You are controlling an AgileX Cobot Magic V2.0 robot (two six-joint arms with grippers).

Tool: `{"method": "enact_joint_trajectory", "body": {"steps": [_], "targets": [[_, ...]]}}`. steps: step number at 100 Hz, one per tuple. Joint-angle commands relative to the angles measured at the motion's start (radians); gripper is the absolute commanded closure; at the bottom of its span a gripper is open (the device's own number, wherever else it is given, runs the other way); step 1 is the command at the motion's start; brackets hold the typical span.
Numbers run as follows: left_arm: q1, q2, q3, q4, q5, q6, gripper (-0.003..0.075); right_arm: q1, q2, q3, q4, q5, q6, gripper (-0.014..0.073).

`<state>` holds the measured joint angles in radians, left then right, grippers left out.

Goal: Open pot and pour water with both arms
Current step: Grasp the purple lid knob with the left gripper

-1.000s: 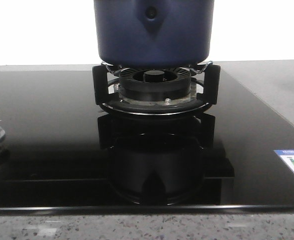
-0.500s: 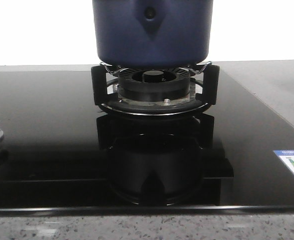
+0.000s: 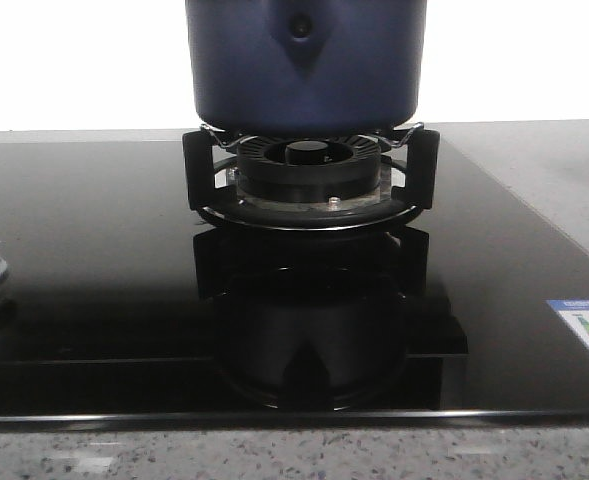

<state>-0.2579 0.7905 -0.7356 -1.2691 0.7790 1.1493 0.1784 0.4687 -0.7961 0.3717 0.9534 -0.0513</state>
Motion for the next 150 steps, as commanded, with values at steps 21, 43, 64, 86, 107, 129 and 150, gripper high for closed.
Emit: {"method": "enact_joint_trajectory", "body": {"steps": [21,43,64,86,107,129,150], "targets": [[-0.014,0.222,-0.229,-0.130,0.130,0.400,0.0521,0.003,0.016,-0.036,-0.009,-0.210,-0.059,0.0593],[-0.016,0.351,-0.290,-0.248,0.060,0.479,0.0181,0.003,0.016,-0.036,-0.029,-0.250,-0.059,0.0181],[-0.025,0.494,-0.369,-0.320,0.083,0.536,0.0174,0.003,0.016,-0.036,-0.044,-0.263,-0.059,0.0062],[-0.083,0.647,-0.491,-0.353,0.125,0.608,0.0174,0.003,0.016,-0.036,-0.046,-0.263,-0.059,0.0062],[-0.122,0.754,-0.595,-0.353,0.125,0.608,0.0174,0.003,0.016,-0.036,-0.046,-0.248,-0.059,0.0062],[-0.147,0.820,-0.627,-0.388,0.121,0.608,0.0175,0.003,0.016,-0.036,-0.046,-0.227,-0.059,0.0062],[-0.153,0.839,-0.627,-0.394,0.087,0.609,0.0174,0.003,0.016,-0.036,-0.046,-0.224,-0.059,0.0062]]}}
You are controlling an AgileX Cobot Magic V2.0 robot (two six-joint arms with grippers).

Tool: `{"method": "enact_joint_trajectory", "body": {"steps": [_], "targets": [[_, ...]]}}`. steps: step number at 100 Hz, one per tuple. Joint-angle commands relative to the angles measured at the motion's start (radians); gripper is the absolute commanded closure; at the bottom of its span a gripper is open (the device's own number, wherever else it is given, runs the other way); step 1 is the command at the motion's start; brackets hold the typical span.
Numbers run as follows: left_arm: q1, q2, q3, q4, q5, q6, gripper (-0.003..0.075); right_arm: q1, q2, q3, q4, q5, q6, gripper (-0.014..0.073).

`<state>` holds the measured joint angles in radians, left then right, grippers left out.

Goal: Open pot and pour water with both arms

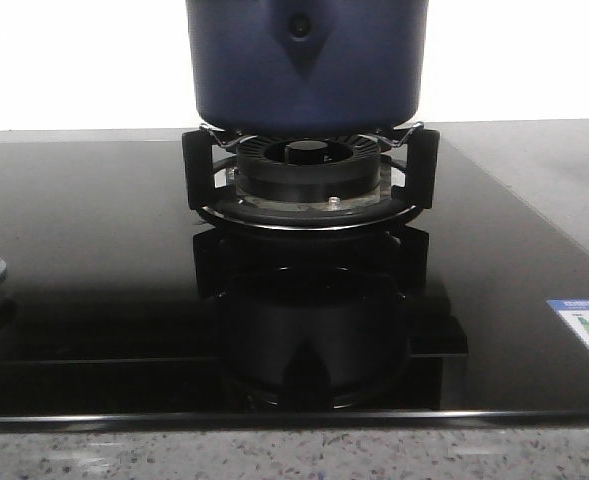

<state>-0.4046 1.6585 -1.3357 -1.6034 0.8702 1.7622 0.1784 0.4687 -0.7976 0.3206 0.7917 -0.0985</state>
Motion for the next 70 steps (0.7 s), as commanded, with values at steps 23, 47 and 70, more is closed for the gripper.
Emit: {"method": "enact_joint_trajectory", "body": {"steps": [23,47,70], "targets": [[-0.005,-0.029,-0.076,-0.064,-0.065,-0.004,0.0116,0.003,0.016,-0.034,0.005,-0.058,-0.012,0.0062],[-0.005,-0.025,-0.092,-0.047,-0.193,-0.004,0.0088,0.003,0.016,-0.034,0.005,-0.060,-0.012,0.0062],[-0.005,0.022,-0.092,-0.051,-0.153,-0.004,0.0090,0.003,0.016,-0.034,0.005,-0.068,-0.012,0.0062]]}}
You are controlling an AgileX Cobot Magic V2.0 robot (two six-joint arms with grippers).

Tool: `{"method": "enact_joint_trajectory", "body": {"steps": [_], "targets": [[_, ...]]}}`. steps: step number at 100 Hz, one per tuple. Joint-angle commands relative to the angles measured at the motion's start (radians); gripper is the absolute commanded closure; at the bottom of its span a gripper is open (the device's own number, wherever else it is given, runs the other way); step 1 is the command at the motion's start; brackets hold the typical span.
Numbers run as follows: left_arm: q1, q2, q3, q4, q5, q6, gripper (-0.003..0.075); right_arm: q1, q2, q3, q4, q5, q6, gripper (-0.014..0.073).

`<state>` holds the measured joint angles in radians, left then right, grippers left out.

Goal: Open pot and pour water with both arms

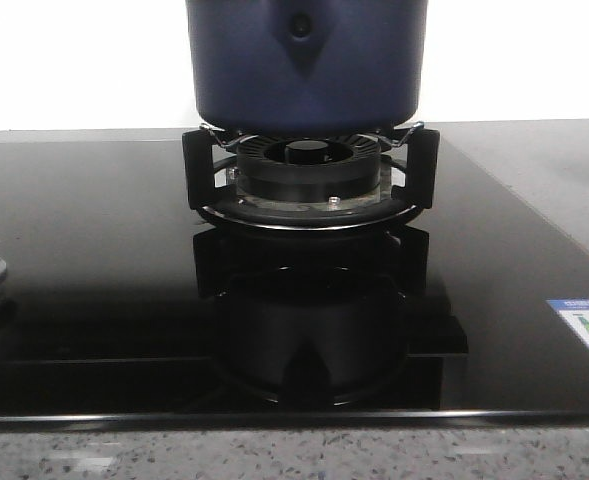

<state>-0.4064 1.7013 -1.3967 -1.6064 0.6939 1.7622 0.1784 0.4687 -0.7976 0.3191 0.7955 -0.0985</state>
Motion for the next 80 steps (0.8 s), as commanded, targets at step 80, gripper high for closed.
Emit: {"method": "enact_joint_trajectory", "body": {"steps": [80], "targets": [[-0.001,-0.010,-0.039,-0.103,0.103,-0.004,0.0386,0.003,0.016,-0.034,-0.072,-0.100,-0.012,0.0062]]}}
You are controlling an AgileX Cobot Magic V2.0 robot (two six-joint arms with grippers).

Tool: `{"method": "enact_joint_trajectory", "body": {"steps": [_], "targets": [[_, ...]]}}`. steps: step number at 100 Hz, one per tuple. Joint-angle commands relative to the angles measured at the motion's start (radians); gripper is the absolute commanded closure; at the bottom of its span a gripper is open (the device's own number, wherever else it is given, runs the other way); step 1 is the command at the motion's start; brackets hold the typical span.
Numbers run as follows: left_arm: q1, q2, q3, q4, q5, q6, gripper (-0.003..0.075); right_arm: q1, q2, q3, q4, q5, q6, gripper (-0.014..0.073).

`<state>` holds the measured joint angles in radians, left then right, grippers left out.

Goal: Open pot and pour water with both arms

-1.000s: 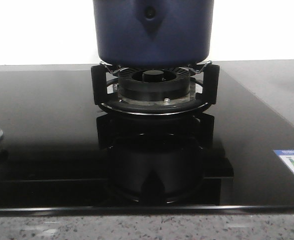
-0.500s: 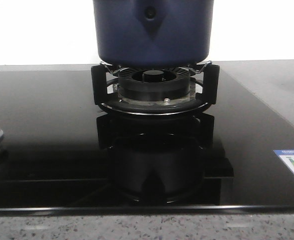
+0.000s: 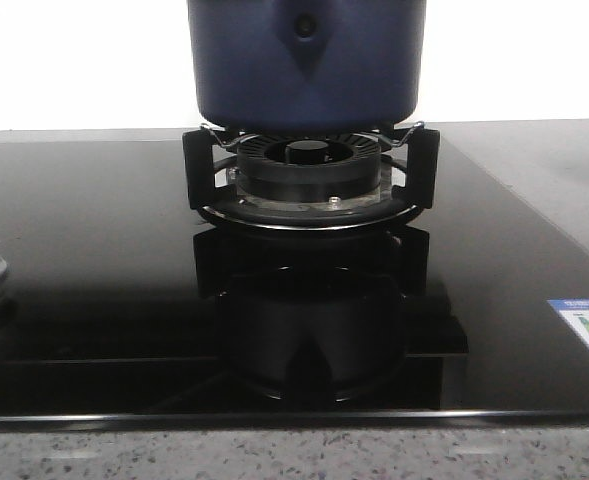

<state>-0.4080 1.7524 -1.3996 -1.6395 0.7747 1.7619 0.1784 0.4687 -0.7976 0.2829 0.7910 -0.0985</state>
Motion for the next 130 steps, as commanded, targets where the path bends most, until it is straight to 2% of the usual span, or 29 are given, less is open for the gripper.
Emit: {"method": "enact_joint_trajectory", "body": {"steps": [1,15,26,39,62,70,75,86,94,105,115,130], "targets": [[0.000,-0.063,-0.036,-0.070,0.023,-0.003,0.0386,0.003,0.016,-0.034,-0.040,-0.099,-0.012,0.0062],[0.000,-0.125,-0.041,-0.070,0.023,-0.003,0.0386,0.003,0.016,-0.034,-0.171,-0.206,-0.012,0.0062],[0.000,-0.187,-0.041,-0.060,0.023,-0.003,0.0386,0.003,0.016,-0.034,-0.330,-0.290,-0.005,0.0062],[0.005,-0.255,-0.041,-0.058,0.021,-0.006,0.0386,0.003,0.016,-0.034,-0.528,-0.298,0.039,0.0061],[0.030,-0.349,-0.039,-0.051,0.023,-0.062,0.0386,0.003,0.016,-0.031,-0.886,-0.090,0.389,0.0059],[0.036,-0.366,-0.039,-0.049,0.025,-0.066,0.0386,0.003,0.016,-0.017,-0.934,0.002,0.478,0.0060],[0.036,-0.374,-0.039,-0.049,0.025,-0.066,0.0386,0.003,0.016,0.008,-0.949,0.008,0.511,0.0060],[0.036,-0.379,-0.039,-0.046,0.029,-0.066,0.0386,0.003,0.016,0.093,-0.951,-0.098,0.536,0.0061],[0.036,-0.379,-0.039,-0.046,0.042,-0.066,0.0386,0.003,0.016,0.170,-0.961,-0.261,0.554,0.0061],[0.036,-0.379,-0.039,-0.046,0.049,-0.066,0.0386,0.003,0.016,0.258,-1.027,-0.401,0.615,0.0061],[0.036,-0.379,-0.039,-0.046,0.049,-0.066,0.0386,0.003,0.016,0.306,-1.117,-0.406,0.692,0.0062],[0.036,-0.379,-0.039,-0.046,0.050,-0.066,0.0386,0.003,0.016,0.313,-1.214,-0.358,0.694,0.0062]]}}
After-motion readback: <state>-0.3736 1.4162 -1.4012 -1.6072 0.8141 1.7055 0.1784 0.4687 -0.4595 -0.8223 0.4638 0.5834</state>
